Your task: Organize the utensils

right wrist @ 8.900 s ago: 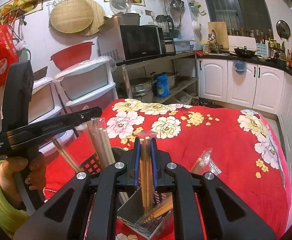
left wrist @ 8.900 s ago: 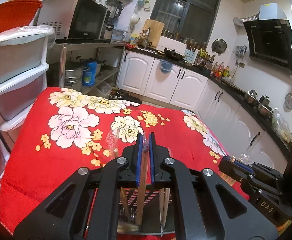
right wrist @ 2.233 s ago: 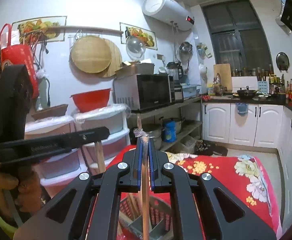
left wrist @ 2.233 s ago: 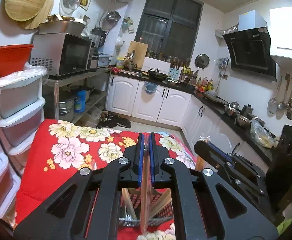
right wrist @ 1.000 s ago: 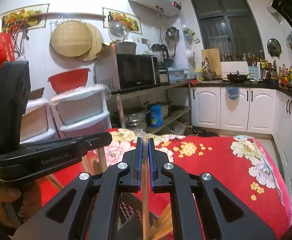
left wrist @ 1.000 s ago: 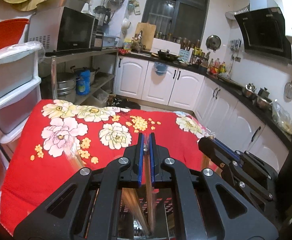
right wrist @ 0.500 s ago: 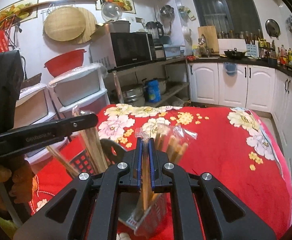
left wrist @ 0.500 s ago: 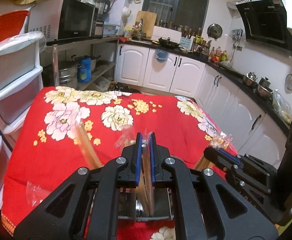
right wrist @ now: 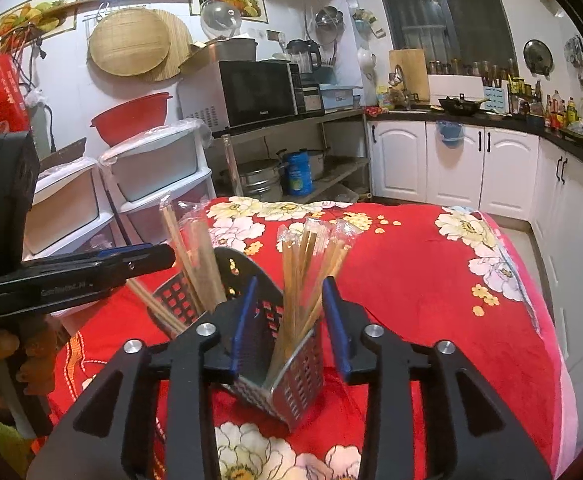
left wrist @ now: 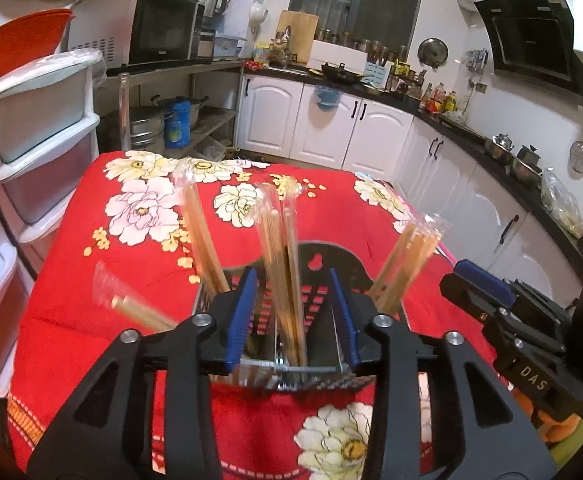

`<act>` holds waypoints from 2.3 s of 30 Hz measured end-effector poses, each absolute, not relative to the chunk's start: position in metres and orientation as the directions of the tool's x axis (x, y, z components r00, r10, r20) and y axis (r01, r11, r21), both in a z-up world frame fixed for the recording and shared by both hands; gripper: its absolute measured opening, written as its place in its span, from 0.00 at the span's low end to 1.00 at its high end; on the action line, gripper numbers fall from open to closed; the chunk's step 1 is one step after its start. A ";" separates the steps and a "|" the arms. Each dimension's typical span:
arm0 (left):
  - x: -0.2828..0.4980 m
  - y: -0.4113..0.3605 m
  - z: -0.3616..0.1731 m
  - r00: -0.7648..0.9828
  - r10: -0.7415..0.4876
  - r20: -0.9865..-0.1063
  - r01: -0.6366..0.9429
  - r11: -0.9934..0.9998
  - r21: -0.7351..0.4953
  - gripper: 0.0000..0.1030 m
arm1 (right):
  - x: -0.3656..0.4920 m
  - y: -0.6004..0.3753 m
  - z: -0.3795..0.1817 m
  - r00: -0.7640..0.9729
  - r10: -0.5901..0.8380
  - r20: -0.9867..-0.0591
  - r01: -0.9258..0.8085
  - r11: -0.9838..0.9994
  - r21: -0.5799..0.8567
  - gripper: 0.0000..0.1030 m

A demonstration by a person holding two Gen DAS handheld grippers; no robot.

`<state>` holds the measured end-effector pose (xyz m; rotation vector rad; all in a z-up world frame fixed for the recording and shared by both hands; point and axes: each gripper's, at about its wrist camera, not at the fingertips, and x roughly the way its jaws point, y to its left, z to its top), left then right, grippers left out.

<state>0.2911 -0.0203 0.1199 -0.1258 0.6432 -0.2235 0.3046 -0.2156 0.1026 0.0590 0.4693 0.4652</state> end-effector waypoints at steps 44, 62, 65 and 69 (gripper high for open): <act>0.159 0.025 0.027 0.834 -0.190 -0.518 0.070 0.968 -0.243 0.89 | 0.180 -0.181 0.013 0.831 0.336 -0.444 -0.373 0.928 0.004 0.92; 0.144 0.029 0.008 0.881 -0.134 -0.454 0.038 0.976 -0.215 0.89 | 0.174 -0.184 -0.005 0.886 0.251 -0.390 -0.283 0.959 -0.025 0.94; 0.144 0.027 0.005 0.884 -0.125 -0.450 0.036 0.979 -0.201 0.89 | 0.174 -0.187 -0.007 0.884 0.248 -0.396 -0.274 0.962 -0.010 0.94; 0.145 0.026 0.004 0.885 -0.117 -0.451 0.029 0.980 -0.198 0.89 | 0.175 -0.190 -0.008 0.884 0.248 -0.396 -0.268 0.963 0.004 0.94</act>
